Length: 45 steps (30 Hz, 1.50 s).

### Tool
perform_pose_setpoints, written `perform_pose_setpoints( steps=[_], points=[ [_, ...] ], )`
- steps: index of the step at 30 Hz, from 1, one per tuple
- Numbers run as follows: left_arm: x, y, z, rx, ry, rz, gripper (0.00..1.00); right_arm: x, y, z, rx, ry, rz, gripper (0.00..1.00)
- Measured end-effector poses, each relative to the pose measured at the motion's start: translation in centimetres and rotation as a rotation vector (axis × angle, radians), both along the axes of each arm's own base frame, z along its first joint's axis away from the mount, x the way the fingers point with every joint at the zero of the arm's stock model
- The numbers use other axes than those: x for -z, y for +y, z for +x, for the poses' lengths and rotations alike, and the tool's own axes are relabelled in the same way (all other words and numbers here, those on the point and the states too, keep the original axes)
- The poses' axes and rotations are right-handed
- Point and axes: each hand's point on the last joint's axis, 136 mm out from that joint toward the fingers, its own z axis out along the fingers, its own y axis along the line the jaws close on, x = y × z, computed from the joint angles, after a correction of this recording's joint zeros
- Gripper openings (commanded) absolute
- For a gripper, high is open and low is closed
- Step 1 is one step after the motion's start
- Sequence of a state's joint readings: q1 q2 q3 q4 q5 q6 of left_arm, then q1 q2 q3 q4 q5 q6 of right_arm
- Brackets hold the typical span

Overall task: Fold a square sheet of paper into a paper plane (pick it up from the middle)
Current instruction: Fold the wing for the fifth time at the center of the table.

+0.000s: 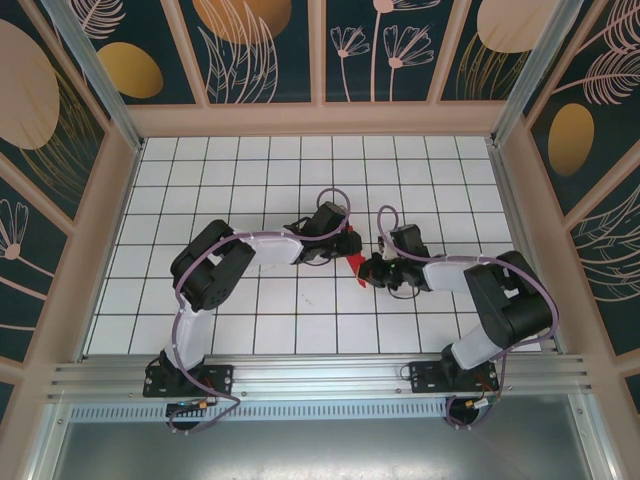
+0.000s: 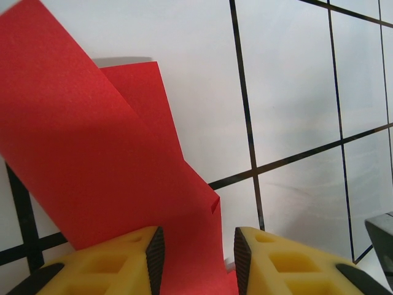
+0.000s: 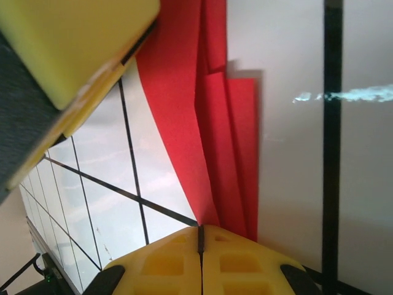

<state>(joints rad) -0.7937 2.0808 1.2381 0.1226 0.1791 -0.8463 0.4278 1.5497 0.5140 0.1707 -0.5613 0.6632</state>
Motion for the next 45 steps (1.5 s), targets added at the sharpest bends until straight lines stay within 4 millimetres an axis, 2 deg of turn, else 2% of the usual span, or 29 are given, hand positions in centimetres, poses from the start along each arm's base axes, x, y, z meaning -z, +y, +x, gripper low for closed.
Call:
perform_pose_setpoints(
  steps=[11, 17, 19, 22, 29, 32, 39, 45],
  points=[
    [0.0, -0.1, 0.0, 0.005, 0.0, 0.004, 0.39, 0.0, -0.2, 0.0, 0.005, -0.009, -0.01, 0.07],
    [0.0, -0.1, 0.0, 0.007, 0.0, 0.007, 0.39, -3.6, 0.3, 0.0, -0.011, -0.082, 0.046, 0.08],
    [0.0, -0.1, 0.0, 0.007, 0.0, 0.008, 0.38, -4.1, 0.6, -0.1, -0.026, -0.089, 0.066, 0.08],
    [0.0, -0.1, 0.0, 0.007, 0.0, 0.008, 0.38, -3.7, 0.8, -0.4, -0.038, -0.065, 0.071, 0.09],
    [0.0, -0.1, 0.0, 0.007, 0.001, 0.009, 0.38, -0.6, 0.7, -0.9, -0.044, 0.027, 0.027, 0.09],
    [0.0, -0.1, 0.0, 0.007, 0.002, 0.009, 0.38, 0.1, 0.4, -0.9, -0.035, 0.043, 0.014, 0.08],
    [0.0, -0.1, 0.0, 0.007, 0.002, 0.01, 0.38, 0.5, 0.2, -0.9, -0.033, 0.036, 0.035, 0.07],
    [0.0, -0.1, 0.0, 0.007, 0.002, 0.01, 0.38, -0.1, 0.0, -0.9, -0.026, 0.021, 0.03, 0.07]
  ],
)
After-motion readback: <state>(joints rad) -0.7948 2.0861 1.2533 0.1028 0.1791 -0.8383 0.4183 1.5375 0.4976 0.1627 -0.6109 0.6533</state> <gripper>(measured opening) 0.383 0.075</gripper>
